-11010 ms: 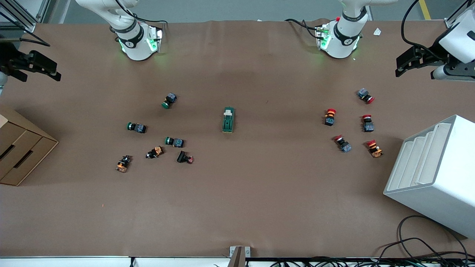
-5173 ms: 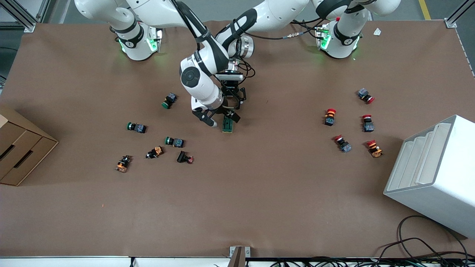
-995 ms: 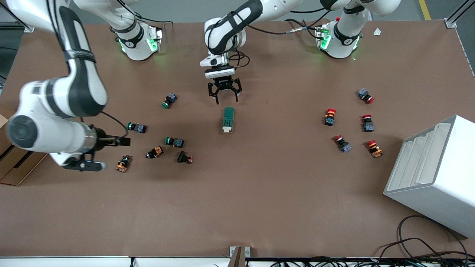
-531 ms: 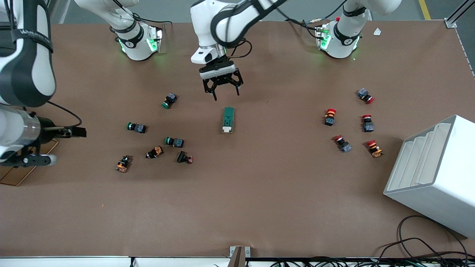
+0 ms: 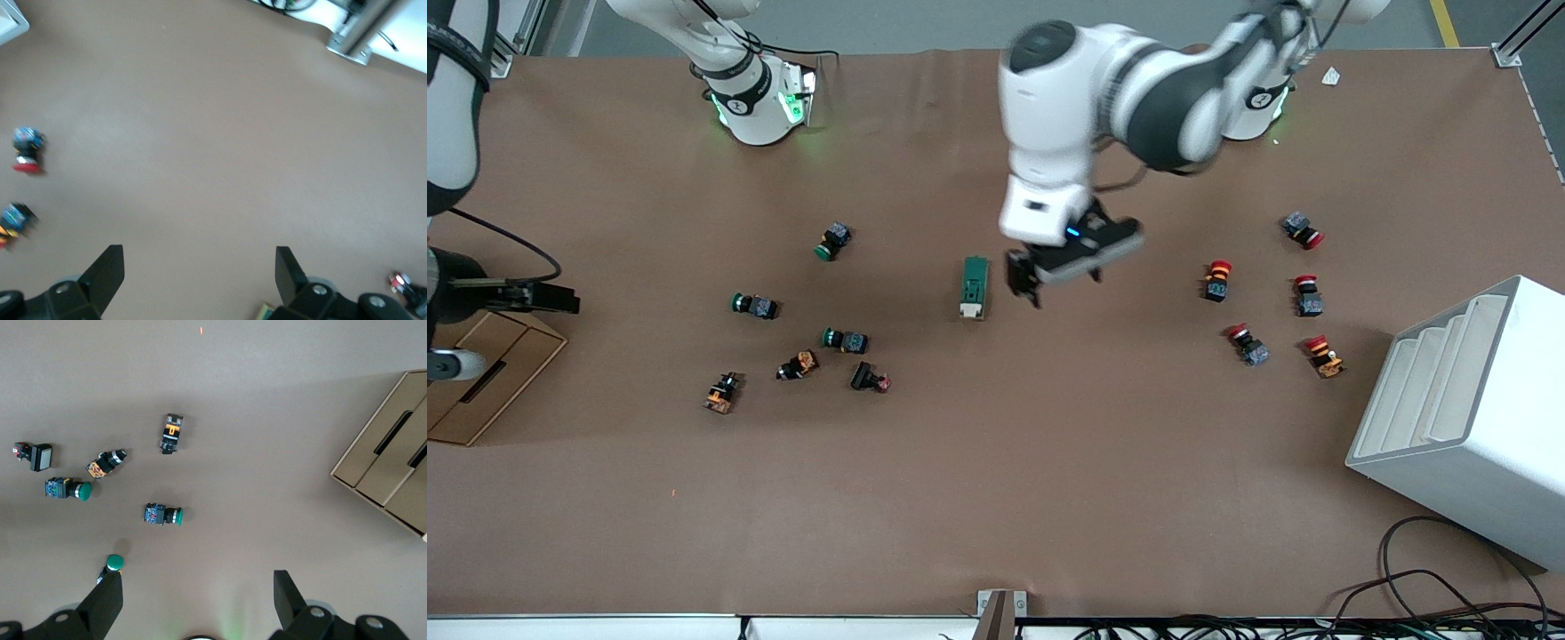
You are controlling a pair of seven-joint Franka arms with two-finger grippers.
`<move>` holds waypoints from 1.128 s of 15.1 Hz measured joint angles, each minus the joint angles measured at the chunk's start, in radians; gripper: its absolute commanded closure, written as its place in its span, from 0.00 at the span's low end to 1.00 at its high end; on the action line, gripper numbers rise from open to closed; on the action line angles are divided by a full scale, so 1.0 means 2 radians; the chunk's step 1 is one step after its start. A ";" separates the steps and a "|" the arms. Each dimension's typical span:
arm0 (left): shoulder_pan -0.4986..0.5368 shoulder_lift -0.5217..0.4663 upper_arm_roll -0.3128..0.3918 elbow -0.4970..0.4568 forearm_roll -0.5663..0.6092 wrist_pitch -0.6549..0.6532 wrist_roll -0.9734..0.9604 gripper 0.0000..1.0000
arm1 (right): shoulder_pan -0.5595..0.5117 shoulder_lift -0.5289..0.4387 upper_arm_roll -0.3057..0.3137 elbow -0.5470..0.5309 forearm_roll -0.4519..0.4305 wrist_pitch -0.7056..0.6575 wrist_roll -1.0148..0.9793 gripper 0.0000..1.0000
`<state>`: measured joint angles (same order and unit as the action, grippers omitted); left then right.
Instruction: Close load switch with both arms
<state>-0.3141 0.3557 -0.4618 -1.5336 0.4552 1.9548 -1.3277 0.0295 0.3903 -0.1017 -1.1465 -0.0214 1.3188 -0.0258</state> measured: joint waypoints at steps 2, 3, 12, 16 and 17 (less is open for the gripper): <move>0.040 -0.007 0.000 0.008 -0.026 -0.013 0.046 0.00 | -0.002 0.000 0.000 0.001 0.001 0.000 0.000 0.00; 0.057 -0.011 0.000 0.011 -0.039 -0.019 0.073 0.00 | -0.002 0.000 0.000 0.001 0.005 -0.001 0.000 0.00; 0.153 -0.091 0.070 0.014 -0.149 -0.094 0.385 0.00 | -0.021 -0.027 0.002 0.004 0.049 -0.027 -0.003 0.00; 0.153 -0.125 0.125 0.014 -0.194 -0.131 0.503 0.00 | -0.015 -0.074 0.008 -0.039 0.026 -0.011 -0.003 0.00; 0.153 -0.132 0.142 0.014 -0.204 -0.142 0.536 0.00 | -0.013 -0.085 0.010 -0.051 0.020 -0.009 -0.003 0.00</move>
<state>-0.0085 0.0908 -0.1774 -1.5061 0.0481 1.6709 -0.2554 0.0036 0.2210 -0.0822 -1.2495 0.0192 1.3003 -0.0309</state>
